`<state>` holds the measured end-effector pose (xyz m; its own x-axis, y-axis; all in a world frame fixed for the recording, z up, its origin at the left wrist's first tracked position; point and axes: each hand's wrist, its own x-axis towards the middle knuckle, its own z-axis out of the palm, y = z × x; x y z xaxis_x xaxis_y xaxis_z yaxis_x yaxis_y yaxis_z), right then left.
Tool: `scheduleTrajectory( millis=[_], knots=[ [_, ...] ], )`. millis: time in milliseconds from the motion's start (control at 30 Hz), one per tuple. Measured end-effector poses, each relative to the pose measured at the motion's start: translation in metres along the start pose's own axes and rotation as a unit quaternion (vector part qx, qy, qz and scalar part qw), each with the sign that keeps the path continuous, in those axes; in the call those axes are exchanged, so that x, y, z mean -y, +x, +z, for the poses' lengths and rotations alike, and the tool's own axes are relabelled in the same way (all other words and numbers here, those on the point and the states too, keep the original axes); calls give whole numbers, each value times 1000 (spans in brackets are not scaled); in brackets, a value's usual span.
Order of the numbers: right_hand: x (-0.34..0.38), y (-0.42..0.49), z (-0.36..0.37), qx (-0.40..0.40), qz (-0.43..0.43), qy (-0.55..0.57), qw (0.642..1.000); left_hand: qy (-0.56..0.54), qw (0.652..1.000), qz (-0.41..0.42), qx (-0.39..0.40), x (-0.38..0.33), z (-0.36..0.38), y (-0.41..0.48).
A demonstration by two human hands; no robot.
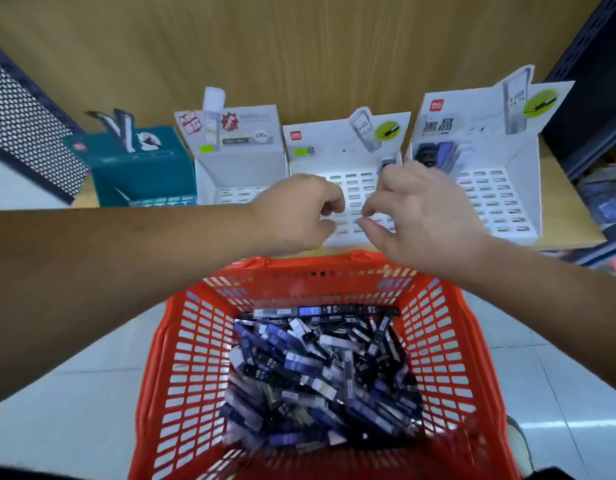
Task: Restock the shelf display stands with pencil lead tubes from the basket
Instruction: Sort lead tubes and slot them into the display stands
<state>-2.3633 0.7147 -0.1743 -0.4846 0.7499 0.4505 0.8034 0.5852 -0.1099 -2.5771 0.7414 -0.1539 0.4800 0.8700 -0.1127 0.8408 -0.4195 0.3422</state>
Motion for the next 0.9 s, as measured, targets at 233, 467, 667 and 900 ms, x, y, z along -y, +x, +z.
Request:
scheduleTrajectory(
  millis=[233,467,667,900],
  knots=[
    [76,-110,16,507,200,114,830,-27,969,-46,240,-6,85,-92],
    [81,-174,71,526,370,89,760,68,914,-96,388,25,189,-149],
    [105,-201,126,579,297,36,758,62,911,-137,384,26,237,-170],
    [86,-198,140,518,302,44,799,72,943,-130,297,18,256,-151]
  ],
)
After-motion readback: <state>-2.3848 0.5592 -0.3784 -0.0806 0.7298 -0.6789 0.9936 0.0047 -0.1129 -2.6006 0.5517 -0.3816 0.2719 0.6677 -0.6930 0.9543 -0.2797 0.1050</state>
